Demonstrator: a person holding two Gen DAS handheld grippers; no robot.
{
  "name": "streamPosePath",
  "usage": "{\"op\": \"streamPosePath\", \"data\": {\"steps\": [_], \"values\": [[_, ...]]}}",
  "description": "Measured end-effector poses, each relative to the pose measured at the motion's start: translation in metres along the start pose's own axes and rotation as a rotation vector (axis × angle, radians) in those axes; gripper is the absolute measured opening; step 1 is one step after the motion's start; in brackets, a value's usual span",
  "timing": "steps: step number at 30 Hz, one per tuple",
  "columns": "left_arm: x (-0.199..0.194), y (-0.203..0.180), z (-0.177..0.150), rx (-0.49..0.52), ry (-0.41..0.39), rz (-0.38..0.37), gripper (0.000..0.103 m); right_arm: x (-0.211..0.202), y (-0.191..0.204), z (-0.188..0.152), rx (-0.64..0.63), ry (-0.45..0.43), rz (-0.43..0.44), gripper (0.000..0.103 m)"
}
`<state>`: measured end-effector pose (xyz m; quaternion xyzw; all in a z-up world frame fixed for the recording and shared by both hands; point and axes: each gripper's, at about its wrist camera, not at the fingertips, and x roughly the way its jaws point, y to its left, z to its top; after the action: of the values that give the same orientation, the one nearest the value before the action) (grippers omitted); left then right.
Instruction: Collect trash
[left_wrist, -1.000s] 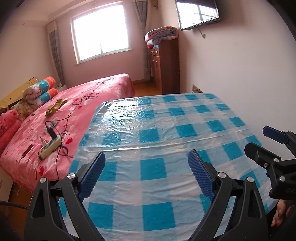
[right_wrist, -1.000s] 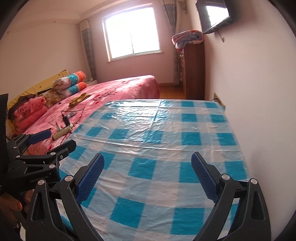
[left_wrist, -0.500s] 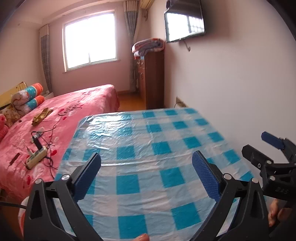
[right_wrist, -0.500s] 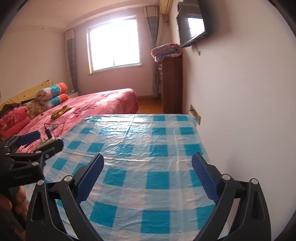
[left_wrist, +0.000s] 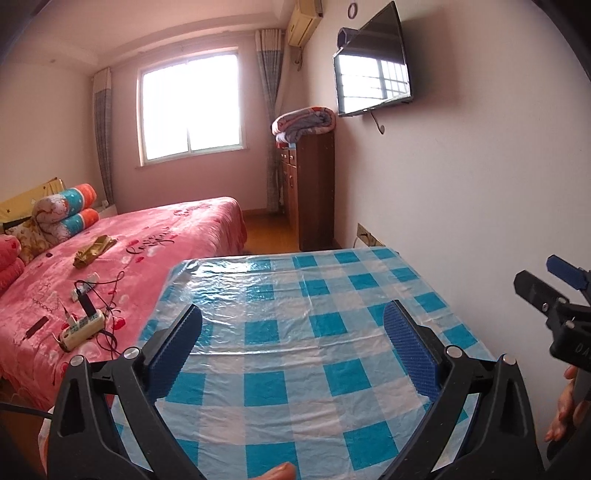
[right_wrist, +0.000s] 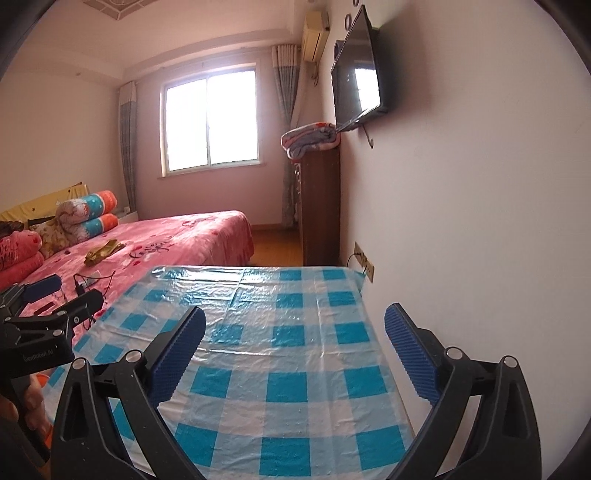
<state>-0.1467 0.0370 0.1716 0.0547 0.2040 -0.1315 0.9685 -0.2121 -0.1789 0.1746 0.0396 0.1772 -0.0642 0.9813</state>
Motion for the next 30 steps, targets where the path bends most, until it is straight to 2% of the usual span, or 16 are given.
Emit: {"op": "streamPosePath", "data": {"steps": [5, 17, 30], "values": [[-0.002, 0.007, 0.001, -0.033, -0.003, -0.035, 0.099, -0.005, 0.001, 0.004, -0.001, -0.018, -0.008, 0.097], [-0.011, 0.011, 0.004, -0.026, -0.042, 0.0, 0.099, -0.014, 0.008, 0.009, -0.009, -0.046, -0.007, 0.097], [-0.011, 0.01, 0.003, -0.011, -0.037, 0.016, 0.099, -0.001, 0.016, 0.007, -0.022, -0.015, 0.012, 0.097]]}}
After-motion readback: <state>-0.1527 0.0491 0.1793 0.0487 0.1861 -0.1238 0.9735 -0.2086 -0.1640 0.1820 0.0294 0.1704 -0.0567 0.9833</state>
